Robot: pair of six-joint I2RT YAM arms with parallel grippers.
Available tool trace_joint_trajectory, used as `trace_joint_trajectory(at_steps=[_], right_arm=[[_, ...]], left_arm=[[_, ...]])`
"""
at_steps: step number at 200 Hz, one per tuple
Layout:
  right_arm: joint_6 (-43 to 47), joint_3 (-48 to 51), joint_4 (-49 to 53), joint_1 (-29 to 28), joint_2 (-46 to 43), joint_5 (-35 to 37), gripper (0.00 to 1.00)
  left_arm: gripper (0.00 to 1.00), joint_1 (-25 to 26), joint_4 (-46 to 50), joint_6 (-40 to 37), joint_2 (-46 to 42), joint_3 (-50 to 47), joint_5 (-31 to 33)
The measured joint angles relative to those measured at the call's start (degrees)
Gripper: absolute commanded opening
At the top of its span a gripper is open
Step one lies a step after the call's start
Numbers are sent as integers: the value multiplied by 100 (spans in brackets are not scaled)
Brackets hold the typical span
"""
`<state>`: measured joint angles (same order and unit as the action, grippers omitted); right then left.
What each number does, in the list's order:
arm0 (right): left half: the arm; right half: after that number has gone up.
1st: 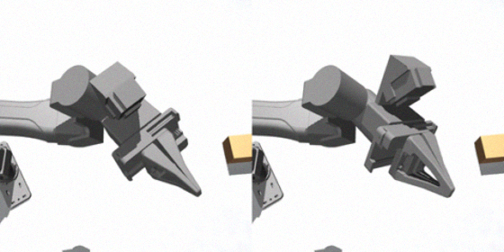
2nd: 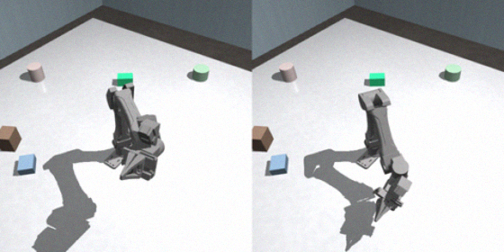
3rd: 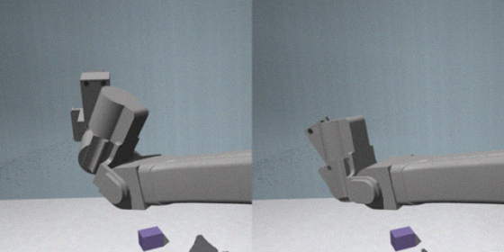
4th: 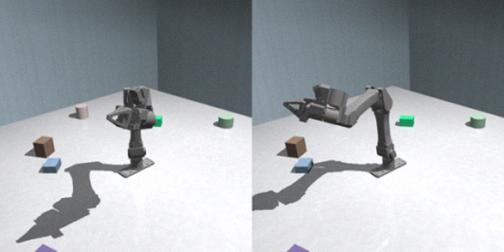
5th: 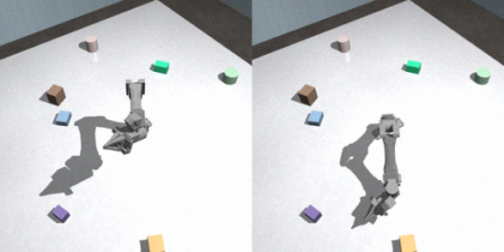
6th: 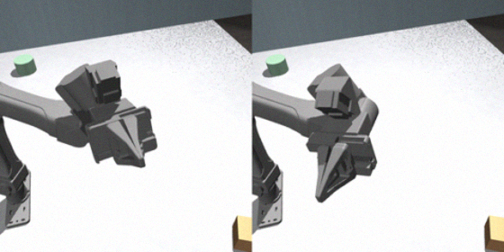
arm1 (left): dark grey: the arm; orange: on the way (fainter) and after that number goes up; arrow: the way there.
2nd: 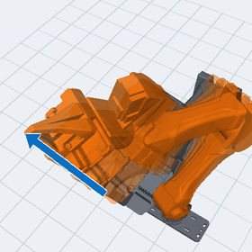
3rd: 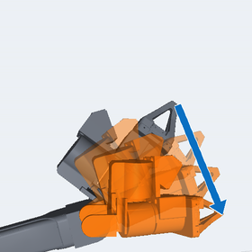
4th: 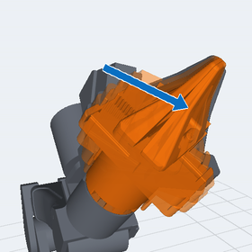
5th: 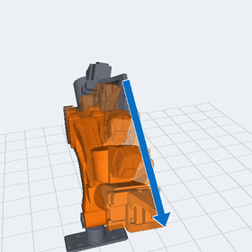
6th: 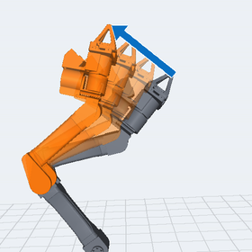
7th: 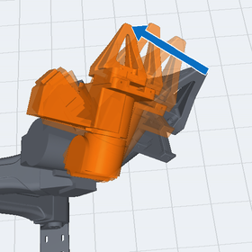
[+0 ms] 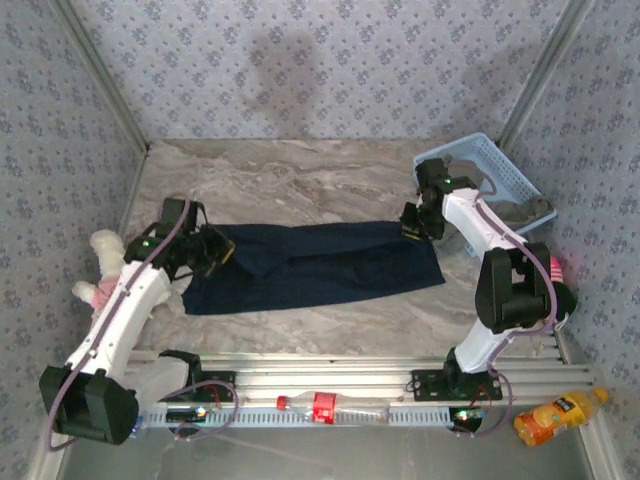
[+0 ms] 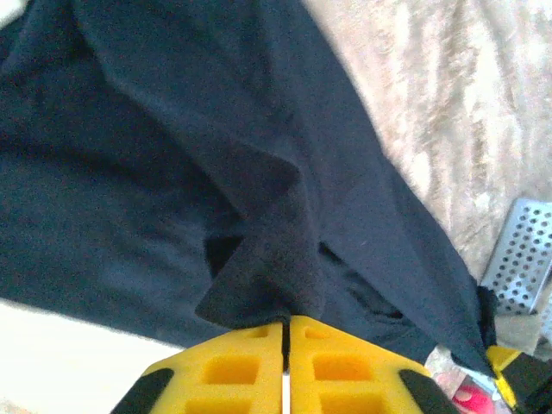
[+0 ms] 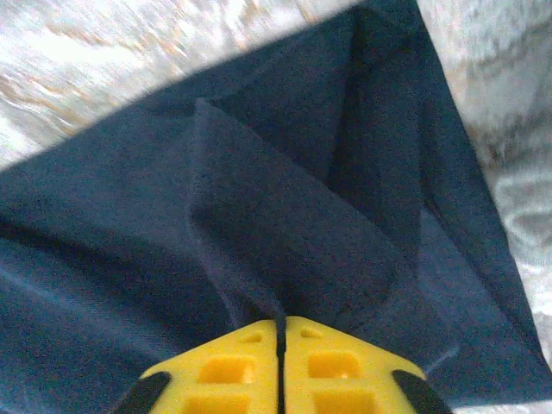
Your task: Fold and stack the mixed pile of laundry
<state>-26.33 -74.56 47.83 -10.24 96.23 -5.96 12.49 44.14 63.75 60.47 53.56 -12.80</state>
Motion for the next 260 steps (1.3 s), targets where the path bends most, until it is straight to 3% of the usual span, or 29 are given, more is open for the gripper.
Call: trace_joint_trajectory(at_steps=[5, 18, 33, 72, 109, 146, 188, 206, 236, 260], right_arm=[[42, 55, -2, -2, 0, 17, 38], [39, 164, 9, -20, -2, 63, 45], [26, 212, 22, -35, -28, 125, 46], [26, 221, 22, -44, -334, 310, 46], [50, 157, -20, -46, -219, 627, 43], [52, -142, -203, -68, 422, 883, 46], [74, -951, -463, -208, 1316, 986, 48], [74, -1401, -529, -293, 1768, 984, 41], [96, -1694, -560, -348, 2199, 1062, 9], [72, -1652, -481, -256, 2146, 1397, 0]], left_arm=[[73, 63, 20, 66, -76, -129, 17], [91, 133, 59, 219, -219, -369, 22], [94, 140, 118, 278, -262, -476, 66], [87, 98, -42, 118, 162, -190, 304], [61, -26, -1040, -212, 1185, 92, 531], [57, -37, -1902, -490, 2264, 94, 608], [53, -57, -2151, -879, 3143, 107, 704], [51, -144, -2151, -1005, 3366, 109, 713], [41, -442, -2076, -1235, 3689, 177, 706], [40, -603, -2011, -1432, 3873, 389, 684]])
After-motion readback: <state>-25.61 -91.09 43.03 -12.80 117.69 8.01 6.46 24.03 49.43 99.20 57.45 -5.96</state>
